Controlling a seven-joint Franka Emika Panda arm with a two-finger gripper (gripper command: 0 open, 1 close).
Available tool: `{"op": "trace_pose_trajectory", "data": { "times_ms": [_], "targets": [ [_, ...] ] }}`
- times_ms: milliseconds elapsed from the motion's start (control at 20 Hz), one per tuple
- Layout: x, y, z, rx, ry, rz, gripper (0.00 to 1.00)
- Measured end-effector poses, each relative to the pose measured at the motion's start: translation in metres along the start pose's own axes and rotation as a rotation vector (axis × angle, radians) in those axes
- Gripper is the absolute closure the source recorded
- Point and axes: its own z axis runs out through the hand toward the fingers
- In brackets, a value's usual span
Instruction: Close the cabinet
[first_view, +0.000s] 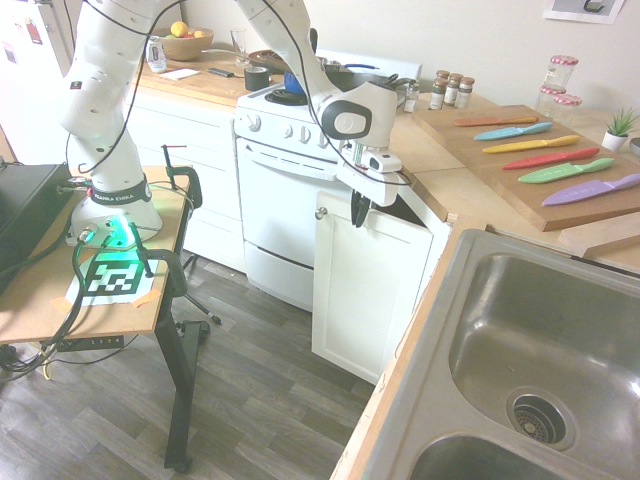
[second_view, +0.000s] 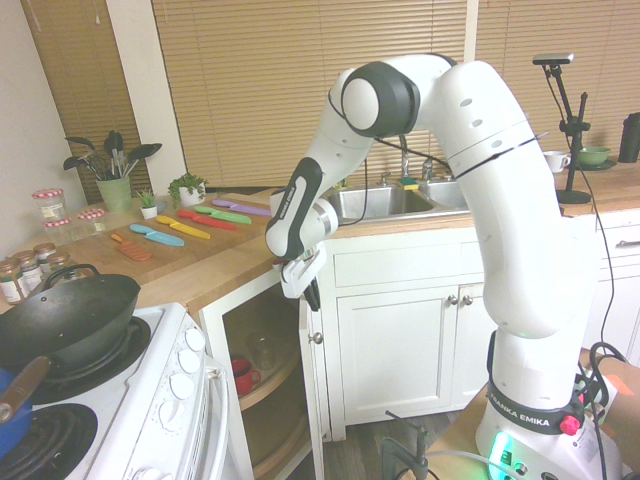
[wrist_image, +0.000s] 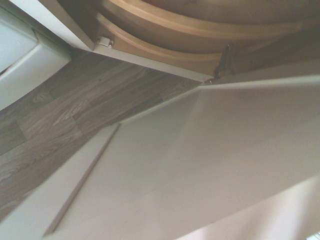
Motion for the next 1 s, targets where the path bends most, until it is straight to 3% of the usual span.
{"op": "trace_pose_trajectory", "data": {
  "times_ms": [400,700,850,1000],
  "targets": [
    [0.022,-0.067,-0.018,-0.011,-0.012,0.001,1.0],
    [0.047,-0.087,-0.037,0.014,-0.006,0.042,1.0],
    [0.047,-0.058,-0.025,0.008,-0.006,0.084,1.0],
    [0.048,0.033,0.022,0.003,0.013,0.191,1.0]
  ]
}}
